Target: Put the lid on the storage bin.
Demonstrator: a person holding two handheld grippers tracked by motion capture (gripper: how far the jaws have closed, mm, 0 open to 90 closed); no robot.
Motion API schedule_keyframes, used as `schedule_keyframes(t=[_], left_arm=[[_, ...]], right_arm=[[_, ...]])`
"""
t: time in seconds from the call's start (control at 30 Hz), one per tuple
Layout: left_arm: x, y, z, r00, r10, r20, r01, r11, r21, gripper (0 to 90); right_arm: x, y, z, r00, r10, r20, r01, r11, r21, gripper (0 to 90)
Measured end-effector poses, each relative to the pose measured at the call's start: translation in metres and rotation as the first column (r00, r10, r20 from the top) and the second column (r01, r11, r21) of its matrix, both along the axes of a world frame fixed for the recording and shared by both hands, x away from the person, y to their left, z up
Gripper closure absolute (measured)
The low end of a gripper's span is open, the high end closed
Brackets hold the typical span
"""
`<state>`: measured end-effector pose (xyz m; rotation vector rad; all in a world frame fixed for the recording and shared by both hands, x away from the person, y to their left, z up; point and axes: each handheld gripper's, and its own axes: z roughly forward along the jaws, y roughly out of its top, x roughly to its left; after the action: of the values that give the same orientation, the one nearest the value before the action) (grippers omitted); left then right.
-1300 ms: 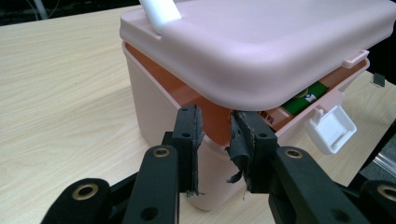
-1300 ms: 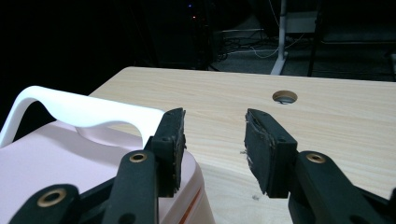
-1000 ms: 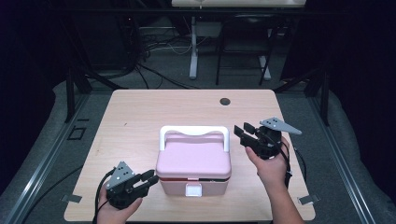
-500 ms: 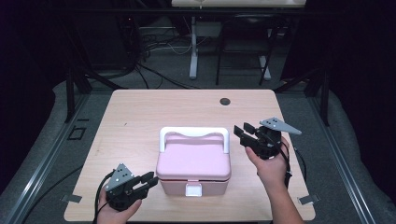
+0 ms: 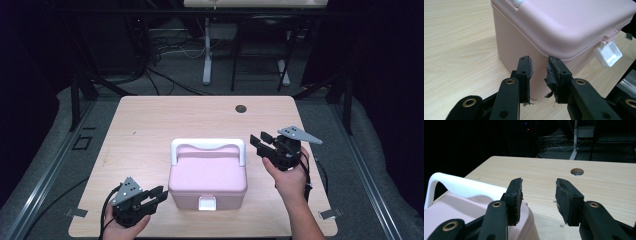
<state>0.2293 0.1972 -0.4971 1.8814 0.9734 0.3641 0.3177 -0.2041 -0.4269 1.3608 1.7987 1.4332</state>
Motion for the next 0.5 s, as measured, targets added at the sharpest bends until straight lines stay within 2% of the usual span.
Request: schedule_keyframes(t=[0.5], left_arm=[[0.0038,0.0048,-0.0001,0.9993,0.035,0.009,-0.035,0.9991,-0.025,64.4]], right_arm=[[-0.0022,-0.0012,0.0025,0.9999,-0.002,0.01,0.002,1.0,0.004,55.4]])
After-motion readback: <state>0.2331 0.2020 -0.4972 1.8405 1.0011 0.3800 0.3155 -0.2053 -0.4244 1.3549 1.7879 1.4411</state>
